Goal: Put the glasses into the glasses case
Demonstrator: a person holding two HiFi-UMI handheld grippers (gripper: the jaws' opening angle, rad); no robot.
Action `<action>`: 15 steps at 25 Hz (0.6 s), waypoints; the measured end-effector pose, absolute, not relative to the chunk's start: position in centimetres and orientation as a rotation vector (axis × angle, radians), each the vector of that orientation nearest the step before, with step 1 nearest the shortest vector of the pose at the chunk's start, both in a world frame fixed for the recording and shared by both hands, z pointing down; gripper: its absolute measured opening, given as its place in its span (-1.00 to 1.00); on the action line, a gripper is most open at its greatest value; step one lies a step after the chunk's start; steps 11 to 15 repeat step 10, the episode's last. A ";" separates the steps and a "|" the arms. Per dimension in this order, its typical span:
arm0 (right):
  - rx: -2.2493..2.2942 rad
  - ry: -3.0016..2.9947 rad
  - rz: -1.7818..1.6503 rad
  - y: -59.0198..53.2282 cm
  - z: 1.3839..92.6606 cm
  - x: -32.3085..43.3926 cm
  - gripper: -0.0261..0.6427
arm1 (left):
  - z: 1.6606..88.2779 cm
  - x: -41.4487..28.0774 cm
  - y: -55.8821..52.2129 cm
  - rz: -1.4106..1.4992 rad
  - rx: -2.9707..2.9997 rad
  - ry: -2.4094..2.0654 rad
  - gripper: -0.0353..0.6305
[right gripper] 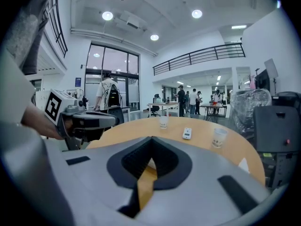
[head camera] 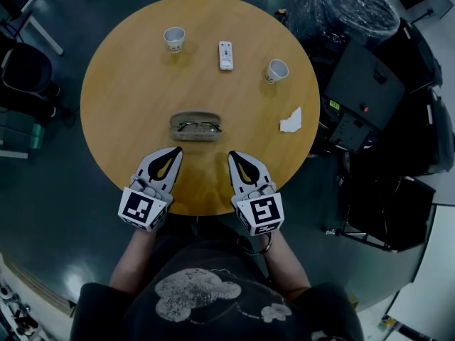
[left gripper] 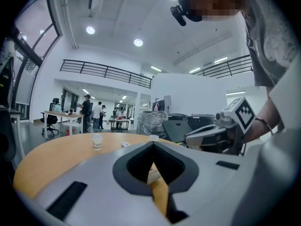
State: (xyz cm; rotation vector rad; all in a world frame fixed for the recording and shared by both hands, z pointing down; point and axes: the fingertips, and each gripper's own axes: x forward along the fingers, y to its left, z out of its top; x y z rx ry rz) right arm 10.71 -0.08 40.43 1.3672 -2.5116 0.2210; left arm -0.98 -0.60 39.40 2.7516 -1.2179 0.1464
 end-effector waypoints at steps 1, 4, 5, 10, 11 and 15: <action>1.369 -2.509 0.219 -0.1 40.4 10.9 -0.97 | 39.5 -0.9 -0.5 0.146 2.747 -1.223 -0.88; 1.360 -2.517 0.206 0.1 40.3 11.3 -0.97 | 39.3 -0.7 -0.5 0.142 2.741 -1.234 -0.88; 1.357 -2.519 0.205 0.2 40.3 11.4 -0.97 | 39.2 -0.6 -0.4 0.128 2.747 -1.233 -0.88; 1.352 -2.522 0.210 0.7 40.4 12.2 -0.97 | 38.7 0.1 0.1 0.104 2.784 -1.235 -0.88; 1.352 -2.522 0.210 0.7 40.4 12.2 -0.97 | 38.7 0.1 0.1 0.104 2.784 -1.235 -0.88; 1.352 -2.522 0.210 0.7 40.4 12.2 -0.97 | 38.7 0.1 0.1 0.104 2.784 -1.235 -0.88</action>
